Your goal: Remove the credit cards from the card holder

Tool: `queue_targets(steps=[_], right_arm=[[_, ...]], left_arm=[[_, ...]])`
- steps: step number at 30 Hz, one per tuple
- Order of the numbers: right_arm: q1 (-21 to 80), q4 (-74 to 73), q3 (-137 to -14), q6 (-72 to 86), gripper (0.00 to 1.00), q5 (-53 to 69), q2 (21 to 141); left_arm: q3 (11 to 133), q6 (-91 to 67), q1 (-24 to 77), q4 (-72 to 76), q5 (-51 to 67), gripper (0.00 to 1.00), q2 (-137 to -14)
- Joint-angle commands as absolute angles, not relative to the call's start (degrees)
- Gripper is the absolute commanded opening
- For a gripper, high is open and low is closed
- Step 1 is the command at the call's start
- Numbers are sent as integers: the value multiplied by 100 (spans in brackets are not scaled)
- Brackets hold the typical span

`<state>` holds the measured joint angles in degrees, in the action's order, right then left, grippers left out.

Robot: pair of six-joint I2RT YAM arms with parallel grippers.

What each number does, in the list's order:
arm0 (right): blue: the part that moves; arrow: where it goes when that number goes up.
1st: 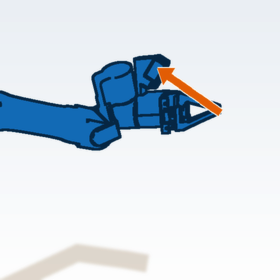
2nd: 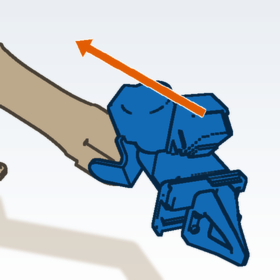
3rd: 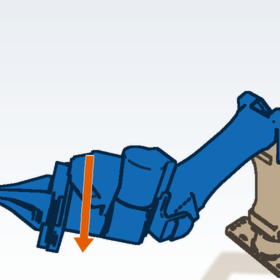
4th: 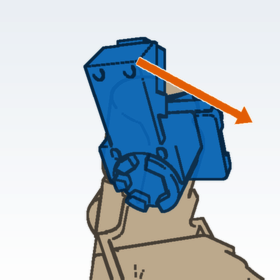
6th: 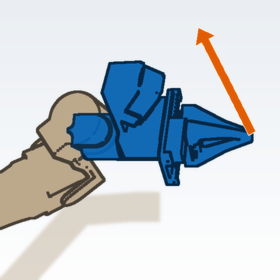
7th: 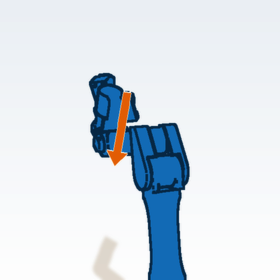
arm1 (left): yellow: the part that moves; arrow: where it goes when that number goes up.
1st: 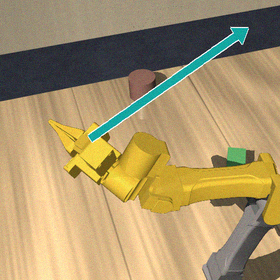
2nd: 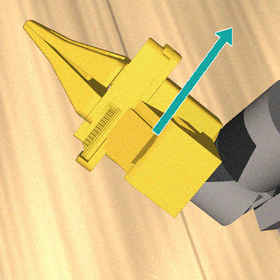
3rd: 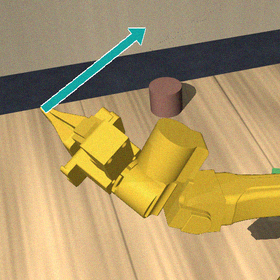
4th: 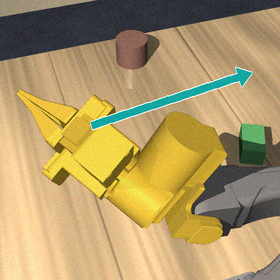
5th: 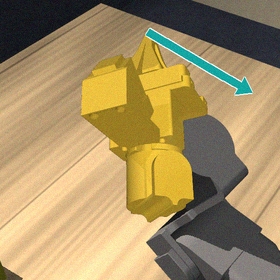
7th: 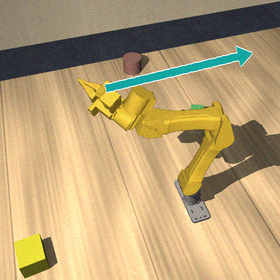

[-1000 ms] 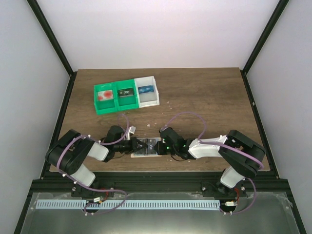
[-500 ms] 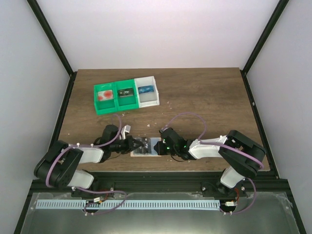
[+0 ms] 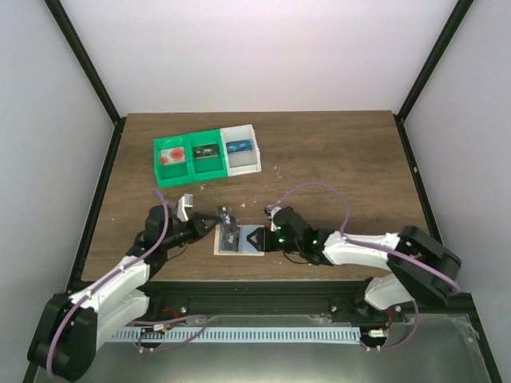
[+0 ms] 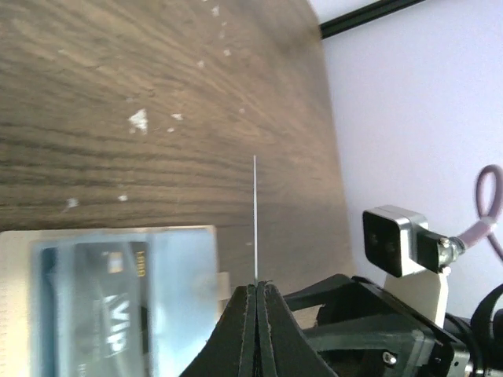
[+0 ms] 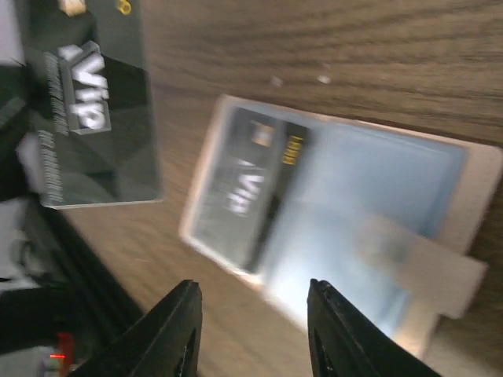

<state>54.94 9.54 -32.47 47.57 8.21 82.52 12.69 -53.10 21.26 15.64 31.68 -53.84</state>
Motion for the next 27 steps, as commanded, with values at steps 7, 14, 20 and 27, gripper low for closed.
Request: queue_targets(steps=[7, 14, 20, 27], right_arm=[[5431, 3586, -2691, 6431, 62, 1968, 7222], [5431, 3903, -2958, 7190, 65, 2014, 7445], [5347, 4034, -3250, 6955, 27, 2236, 7644], [4971, 4116, -2370, 6162, 0, 3399, 6935]], left_arm=[[842, -7138, 2109, 2981, 3669, 0, -4309], [638, -7828, 2209, 3889, 3796, 0, -4198], [583, -8003, 2483, 4388, 3836, 0, -4449], [974, -7340, 2487, 3430, 4655, 44, -4356]])
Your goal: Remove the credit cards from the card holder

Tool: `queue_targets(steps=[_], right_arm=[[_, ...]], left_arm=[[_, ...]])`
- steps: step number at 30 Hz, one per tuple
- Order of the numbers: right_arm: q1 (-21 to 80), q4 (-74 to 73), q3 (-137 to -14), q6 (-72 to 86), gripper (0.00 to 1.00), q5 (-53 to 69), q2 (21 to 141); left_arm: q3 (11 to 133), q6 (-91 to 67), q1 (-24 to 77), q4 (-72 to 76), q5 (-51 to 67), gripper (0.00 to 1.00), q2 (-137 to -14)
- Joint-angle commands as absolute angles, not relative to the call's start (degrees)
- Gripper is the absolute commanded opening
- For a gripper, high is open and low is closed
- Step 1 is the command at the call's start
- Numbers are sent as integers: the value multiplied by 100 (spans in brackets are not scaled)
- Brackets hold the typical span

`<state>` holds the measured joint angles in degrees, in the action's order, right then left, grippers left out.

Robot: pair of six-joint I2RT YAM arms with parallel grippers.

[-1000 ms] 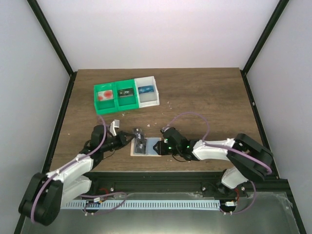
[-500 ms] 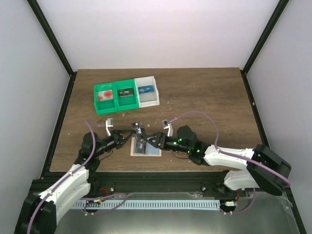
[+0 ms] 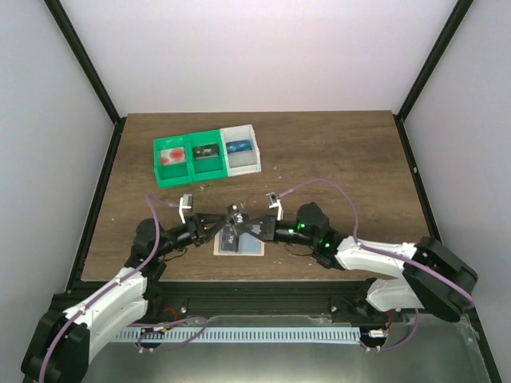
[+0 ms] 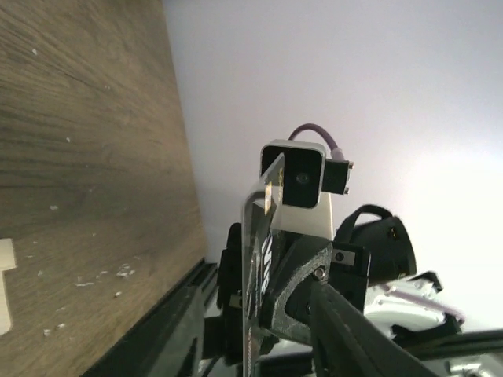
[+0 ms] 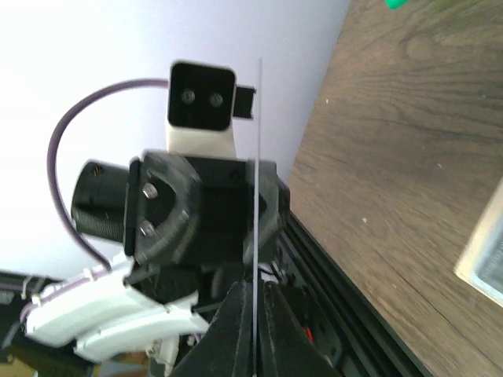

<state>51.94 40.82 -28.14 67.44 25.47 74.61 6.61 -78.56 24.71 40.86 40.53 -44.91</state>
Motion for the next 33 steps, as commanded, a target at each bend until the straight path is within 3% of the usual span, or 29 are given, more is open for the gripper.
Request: queue_targets(steps=[1, 4, 9, 15, 22, 30, 33], right_arm=[[4940, 3958, -2269, 5991, 1, 3630, 6675], [4901, 2890, -2251, 5302, 0, 4233, 6094], [4775, 1513, -2594, 4494, 0, 5159, 5592], [4685, 1703, -2657, 4532, 1, 5772, 5783], [4684, 2099, -2674, 4693, 1, 5931, 6127], [4685, 2379, -2698, 4841, 1, 5821, 6303], [4679, 2436, -2710, 4845, 0, 5829, 6434]], left_arm=[[1095, -7086, 2487, 3012, 4767, 49, -4298], [1261, -6529, 2481, 2456, 5093, 53, -4127], [1240, -6402, 2487, 2743, 5940, 54, -4121], [1441, -6056, 2487, 2380, 6700, 47, -4149], [1435, -5894, 2529, 2217, 6874, 46, -4181], [1476, -5674, 2539, 2154, 7001, 30, -4477], [1544, -5603, 2541, 2092, 7064, 16, -4555]])
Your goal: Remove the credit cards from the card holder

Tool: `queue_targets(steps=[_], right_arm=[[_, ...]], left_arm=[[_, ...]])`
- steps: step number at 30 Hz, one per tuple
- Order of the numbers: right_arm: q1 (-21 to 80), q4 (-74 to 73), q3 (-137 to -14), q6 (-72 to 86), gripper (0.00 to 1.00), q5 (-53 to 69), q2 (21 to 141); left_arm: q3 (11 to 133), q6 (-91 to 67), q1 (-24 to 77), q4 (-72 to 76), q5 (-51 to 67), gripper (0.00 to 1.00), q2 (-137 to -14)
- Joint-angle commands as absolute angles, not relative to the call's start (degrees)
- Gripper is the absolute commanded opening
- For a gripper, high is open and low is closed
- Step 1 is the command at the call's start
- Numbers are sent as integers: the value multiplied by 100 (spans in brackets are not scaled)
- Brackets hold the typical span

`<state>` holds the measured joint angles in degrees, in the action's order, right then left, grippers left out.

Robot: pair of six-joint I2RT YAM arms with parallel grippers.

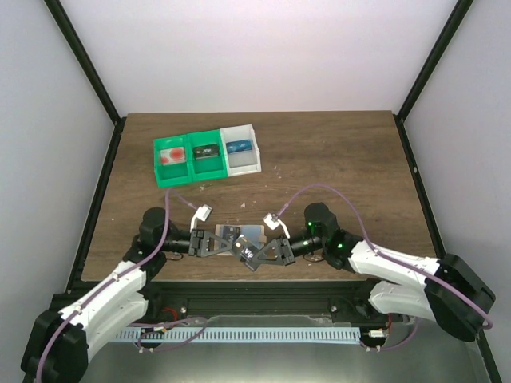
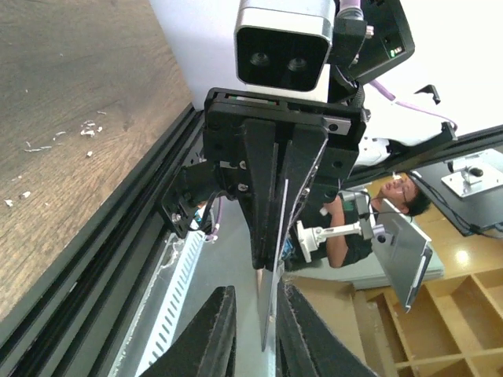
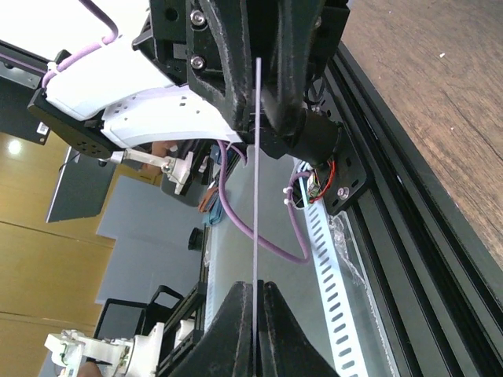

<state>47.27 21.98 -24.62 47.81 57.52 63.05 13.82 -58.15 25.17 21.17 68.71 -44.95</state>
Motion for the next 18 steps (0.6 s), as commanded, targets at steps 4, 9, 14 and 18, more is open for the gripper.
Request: queue_targets(steps=[4, 9, 14, 18], right_arm=[[4676, 2536, -2692, 4874, 0, 5859, 6606], [4676, 2732, -2648, 4969, 1, 5894, 6761], [4629, 2375, -2641, 4847, 33, 5613, 6598], [4623, 1711, -2515, 4677, 68, 4904, 5924]], left_arm=[[1589, -5543, 2540, 2000, 7081, 10, -4573], [1655, -5346, 2558, 1793, 7163, 0, -4577], [1916, -5080, 2527, 1342, 6528, 0, -4622], [2411, -4976, 2144, 873, 5934, 0, -4873]])
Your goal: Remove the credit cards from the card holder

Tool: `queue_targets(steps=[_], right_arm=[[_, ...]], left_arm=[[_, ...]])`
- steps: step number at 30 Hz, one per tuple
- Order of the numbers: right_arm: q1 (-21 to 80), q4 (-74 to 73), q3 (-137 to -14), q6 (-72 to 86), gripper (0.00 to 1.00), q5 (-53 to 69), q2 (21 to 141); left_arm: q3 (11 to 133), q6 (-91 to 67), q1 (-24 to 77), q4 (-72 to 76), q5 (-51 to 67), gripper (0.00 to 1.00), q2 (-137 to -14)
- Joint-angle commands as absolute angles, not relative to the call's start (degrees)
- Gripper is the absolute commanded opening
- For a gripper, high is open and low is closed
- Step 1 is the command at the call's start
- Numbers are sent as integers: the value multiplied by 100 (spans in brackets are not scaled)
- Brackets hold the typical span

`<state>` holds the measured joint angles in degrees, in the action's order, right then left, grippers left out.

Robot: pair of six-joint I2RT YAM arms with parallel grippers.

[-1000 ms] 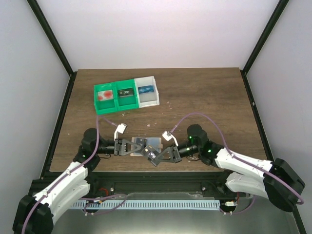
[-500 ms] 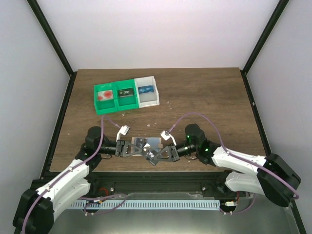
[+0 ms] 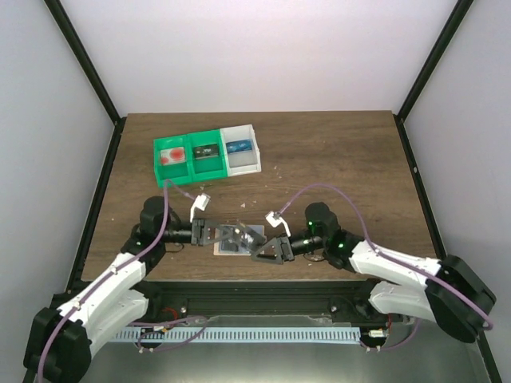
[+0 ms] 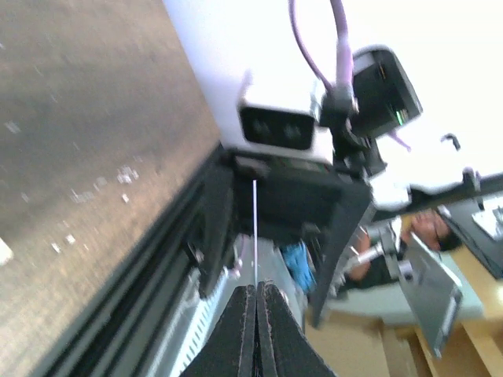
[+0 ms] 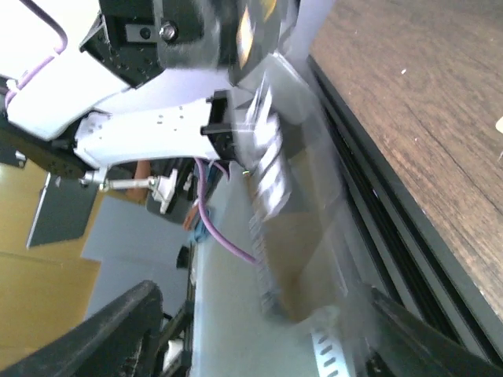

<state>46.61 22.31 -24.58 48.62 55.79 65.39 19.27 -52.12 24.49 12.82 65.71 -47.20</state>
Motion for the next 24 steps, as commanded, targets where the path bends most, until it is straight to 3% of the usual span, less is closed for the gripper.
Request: queue_targets(steps=[1, 3, 4, 14, 18, 24], right_arm=[[4623, 1674, -2446, 4724, 75, 4715, 5726], [4619, 1580, -2370, 4770, 96, 4424, 5386], [4619, 1485, -2369, 4768, 99, 4300, 5266], [4623, 814, -2597, 4611, 100, 3776, 4830], [4623, 733, -2532, 4663, 100, 3609, 4659], [4623, 734, -2468, 4662, 100, 3387, 4556]], left_arm=[[2541, -4949, 1944, 758, 5758, 0, -4924], [2870, -4790, 1666, 529, 5423, 0, -5063], [3083, -4674, 1524, 389, 5277, 0, -5177], [4480, -4170, 67, 88, 3847, 0, -6600], [4894, -4028, 9, 307, 2940, 0, -7250], [5428, -4324, 26, 809, 2676, 0, -8499]])
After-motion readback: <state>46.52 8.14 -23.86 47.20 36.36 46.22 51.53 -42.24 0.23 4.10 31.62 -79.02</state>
